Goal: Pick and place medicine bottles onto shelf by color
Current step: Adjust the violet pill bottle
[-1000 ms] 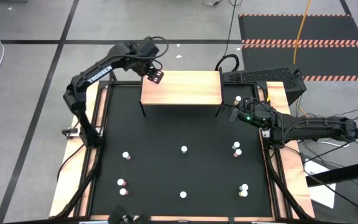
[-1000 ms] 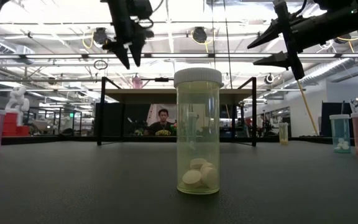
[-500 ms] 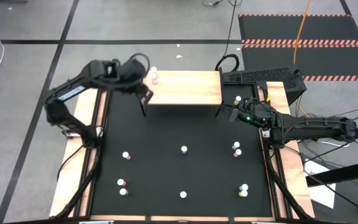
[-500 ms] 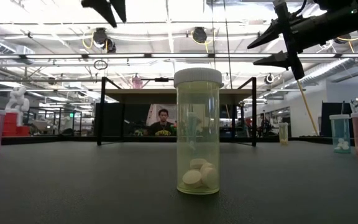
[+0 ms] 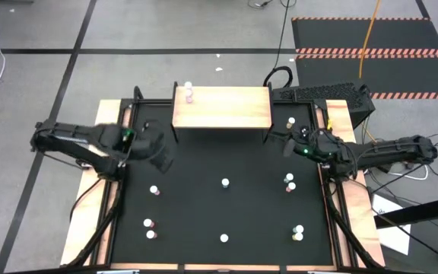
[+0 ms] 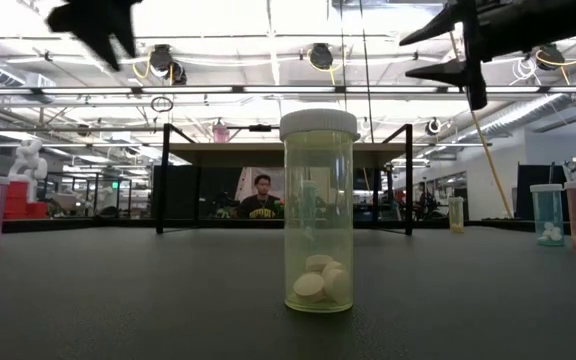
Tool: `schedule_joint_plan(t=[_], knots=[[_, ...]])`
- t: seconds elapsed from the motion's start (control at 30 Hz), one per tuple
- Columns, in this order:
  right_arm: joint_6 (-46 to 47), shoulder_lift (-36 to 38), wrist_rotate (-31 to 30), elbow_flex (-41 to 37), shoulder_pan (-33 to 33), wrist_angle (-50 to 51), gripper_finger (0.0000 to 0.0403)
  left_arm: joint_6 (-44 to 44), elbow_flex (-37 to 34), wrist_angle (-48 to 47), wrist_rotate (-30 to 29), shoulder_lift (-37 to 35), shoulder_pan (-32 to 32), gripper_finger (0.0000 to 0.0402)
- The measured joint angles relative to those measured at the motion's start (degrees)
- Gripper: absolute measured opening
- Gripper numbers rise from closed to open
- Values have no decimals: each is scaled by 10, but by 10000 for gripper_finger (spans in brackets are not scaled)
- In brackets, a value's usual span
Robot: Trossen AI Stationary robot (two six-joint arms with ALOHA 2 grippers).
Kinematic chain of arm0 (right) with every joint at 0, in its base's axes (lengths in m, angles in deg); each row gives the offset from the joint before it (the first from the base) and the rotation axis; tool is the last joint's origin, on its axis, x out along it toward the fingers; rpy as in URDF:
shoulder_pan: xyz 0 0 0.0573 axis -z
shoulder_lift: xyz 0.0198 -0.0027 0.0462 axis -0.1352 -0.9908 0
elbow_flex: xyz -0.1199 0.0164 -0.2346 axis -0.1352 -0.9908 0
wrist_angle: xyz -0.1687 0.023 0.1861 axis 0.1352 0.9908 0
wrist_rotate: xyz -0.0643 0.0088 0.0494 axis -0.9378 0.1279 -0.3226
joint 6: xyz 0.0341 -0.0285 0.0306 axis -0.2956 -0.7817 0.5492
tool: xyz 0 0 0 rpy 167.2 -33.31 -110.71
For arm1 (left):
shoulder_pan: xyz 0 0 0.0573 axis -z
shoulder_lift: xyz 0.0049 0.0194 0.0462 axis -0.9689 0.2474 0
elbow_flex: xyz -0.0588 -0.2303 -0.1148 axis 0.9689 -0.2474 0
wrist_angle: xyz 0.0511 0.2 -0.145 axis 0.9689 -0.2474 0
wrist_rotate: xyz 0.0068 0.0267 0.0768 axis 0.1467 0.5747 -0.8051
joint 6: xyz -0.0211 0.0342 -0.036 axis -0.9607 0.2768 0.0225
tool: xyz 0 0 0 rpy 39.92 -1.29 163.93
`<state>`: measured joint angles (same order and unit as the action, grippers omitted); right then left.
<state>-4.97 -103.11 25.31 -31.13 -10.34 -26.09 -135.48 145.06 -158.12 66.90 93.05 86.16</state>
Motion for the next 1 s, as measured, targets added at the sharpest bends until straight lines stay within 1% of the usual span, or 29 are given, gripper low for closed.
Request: schedule_joint_plan(t=[0.1, 0.2, 0.3, 0.4, 0.5, 0.63, 0.83, 1.0], knots=[[2, -9, -48, 0, -34, 0, 208, -80, -53, 11, 18, -8, 57, 214], [12, -24, -81, 0, -53, -3, 208, -141, -94, 37, 37, -4, 107, 214], [25, -40, -84, 0, -61, -6, 208, -190, -130, 81, 59, 7, 151, 214], [32, -61, -85, 0, -65, -17, 208, -238, -164, 91, 67, 13, 196, 214], [33, -83, -85, 0, -66, -43, 208, -287, -193, 94, 85, 15, 228, 214], [34, -108, -84, 0, -66, -65, 208, -327, -218, 96, 90, 14, 246, 214], [34, -126, -82, 0, -66, -89, 208, -365, -260, 109, 90, 15, 242, 214], [38, -126, -82, 0, -66, -93, 208, -369, -288, 153, 90, 14, 239, 214]])
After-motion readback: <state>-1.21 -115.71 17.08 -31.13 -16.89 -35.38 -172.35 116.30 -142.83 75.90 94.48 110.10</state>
